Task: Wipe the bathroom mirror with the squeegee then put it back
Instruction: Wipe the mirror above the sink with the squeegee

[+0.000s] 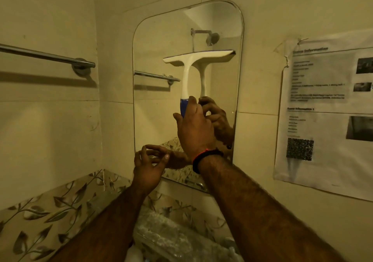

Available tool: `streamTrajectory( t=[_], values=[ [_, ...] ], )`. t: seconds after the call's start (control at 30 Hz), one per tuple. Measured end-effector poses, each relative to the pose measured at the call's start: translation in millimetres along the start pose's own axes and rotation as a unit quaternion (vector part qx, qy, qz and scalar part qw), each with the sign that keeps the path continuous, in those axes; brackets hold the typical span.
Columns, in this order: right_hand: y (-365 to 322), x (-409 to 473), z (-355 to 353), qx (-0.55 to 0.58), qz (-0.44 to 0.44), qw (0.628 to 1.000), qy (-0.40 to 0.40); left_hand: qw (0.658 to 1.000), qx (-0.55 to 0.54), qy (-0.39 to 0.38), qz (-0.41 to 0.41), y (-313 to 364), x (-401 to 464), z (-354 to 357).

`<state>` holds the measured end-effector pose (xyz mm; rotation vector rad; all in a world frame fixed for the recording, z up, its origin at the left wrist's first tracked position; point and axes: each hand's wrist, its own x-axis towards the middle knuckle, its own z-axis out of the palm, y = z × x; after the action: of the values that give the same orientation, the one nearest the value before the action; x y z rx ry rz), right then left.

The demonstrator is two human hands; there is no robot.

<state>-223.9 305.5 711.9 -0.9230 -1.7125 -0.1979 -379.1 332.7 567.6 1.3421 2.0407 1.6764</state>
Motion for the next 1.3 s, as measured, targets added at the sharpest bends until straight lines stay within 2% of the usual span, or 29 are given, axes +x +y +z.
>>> streamTrajectory(
  t=[0.4,0.6,0.97,1.3],
  values=[
    [16.0,-51.6,17.4,0.006,0.035,0.998,-0.054,1.000,0.000,-0.001,-0.004,-0.6,1.9,-1.2],
    [22.1,-68.2,21.4,0.025,0.036,0.998,-0.055,1.000,-0.001,0.000,-0.007,1.4,-1.1,-1.1],
    [36.1,-116.5,30.3,0.014,0.073,0.992,-0.102,1.000,-0.013,-0.019,0.016,-4.0,-9.4,-3.4],
    [35.5,-160.8,39.8,0.016,0.114,0.980,-0.163,1.000,0.000,-0.023,-0.015,-8.0,-10.1,1.6]
  ],
)
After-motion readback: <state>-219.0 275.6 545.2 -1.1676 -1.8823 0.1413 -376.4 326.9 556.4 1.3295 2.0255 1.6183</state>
